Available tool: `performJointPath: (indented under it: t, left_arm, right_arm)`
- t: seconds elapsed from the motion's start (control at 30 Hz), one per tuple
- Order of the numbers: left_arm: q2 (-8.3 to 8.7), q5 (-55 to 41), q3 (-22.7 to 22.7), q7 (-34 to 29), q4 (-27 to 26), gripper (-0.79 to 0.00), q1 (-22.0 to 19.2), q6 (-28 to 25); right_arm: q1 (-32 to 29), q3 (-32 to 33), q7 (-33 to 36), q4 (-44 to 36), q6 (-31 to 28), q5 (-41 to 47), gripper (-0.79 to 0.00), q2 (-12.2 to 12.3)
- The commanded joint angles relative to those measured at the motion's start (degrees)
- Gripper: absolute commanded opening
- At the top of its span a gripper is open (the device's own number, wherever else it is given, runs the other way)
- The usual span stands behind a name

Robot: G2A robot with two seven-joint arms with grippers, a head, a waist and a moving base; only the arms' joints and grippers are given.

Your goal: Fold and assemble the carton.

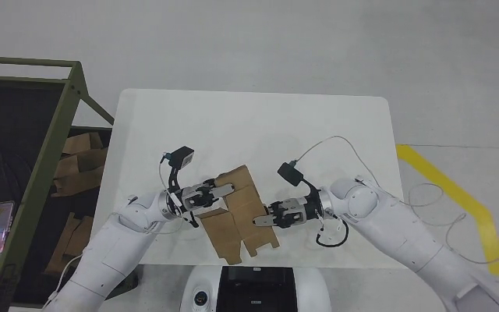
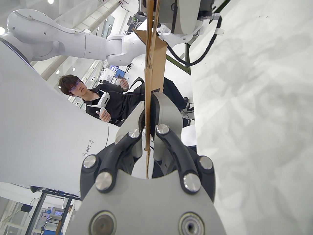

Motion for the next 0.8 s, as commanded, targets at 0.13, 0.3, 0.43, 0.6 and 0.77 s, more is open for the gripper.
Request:
performJointPath:
  t: [0.13,0.3,0.43,0.6,0.77]
  left_arm:
    - [0.23,0.16,0.07,0.00,-0.22,-0.653,0.17,0.00]
    - [0.36,0.06,0.17,0.00,-0.24,-0.767,0.15,0.00]
    - [0.40,0.09,0.25,0.00,-0.11,-0.785,0.03,0.00]
    - [0.33,-0.18,-0.19,0.00,-0.09,-0.785,-0.05,0.00]
    - [-0.15,-2.00,-1.72,0.03,-0.13,-0.785,0.30,0.00]
  right_arm:
    - [0.26,-0.40,-0.27,-0.03,-0.27,-0.17,-0.785,0.14]
    - [0.40,-0.58,-0.45,0.14,-0.45,-0.20,-0.785,0.23]
    - [0.45,-0.68,-0.59,0.23,-0.59,-0.12,-0.785,0.28]
    - [0.51,-0.67,-0.98,0.49,-0.97,0.07,-0.416,0.28]
    - [0.36,-0.26,-1.90,0.86,-1.89,0.12,0.000,0.33]
